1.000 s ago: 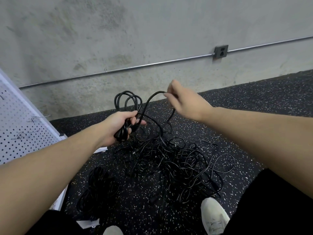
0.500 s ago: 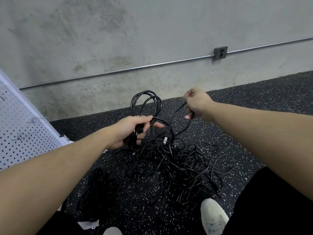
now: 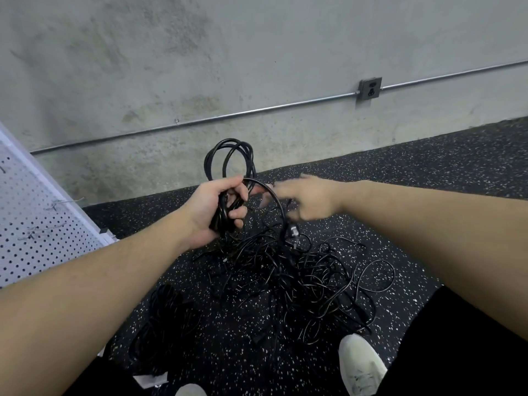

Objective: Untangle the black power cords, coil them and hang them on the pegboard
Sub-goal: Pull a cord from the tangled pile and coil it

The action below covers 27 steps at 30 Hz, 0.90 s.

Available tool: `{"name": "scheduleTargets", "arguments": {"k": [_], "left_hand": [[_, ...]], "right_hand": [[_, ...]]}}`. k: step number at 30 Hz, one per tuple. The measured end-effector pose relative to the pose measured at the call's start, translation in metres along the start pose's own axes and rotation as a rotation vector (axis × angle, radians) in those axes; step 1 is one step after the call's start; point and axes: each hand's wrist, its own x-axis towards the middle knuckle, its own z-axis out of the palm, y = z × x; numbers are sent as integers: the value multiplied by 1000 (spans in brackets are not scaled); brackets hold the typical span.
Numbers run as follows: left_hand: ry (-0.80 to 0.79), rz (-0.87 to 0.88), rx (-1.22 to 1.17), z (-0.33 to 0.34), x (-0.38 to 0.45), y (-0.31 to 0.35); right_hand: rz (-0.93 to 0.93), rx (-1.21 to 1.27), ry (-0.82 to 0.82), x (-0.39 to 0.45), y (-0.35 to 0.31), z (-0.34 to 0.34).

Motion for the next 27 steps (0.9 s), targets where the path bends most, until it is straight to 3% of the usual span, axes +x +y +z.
{"name": "scheduleTargets", "arguments": {"k": [3,9,15,20,27], "left_hand": [[25,-14,15,-1,0,-1],[13,-17,164,-15,-5,-3],[-6,20,260,-3,-3,-6],[29,94,190,9,0,-3],[91,112,10,12,2,0]], "right_hand": [[-65,198,-152,-1,-5,5],[163,532,60,-12,7,0],[373,284,76,0,19,10],[573,620,74,-2,11,5],[364,957,-123,-15,-3,0]]}}
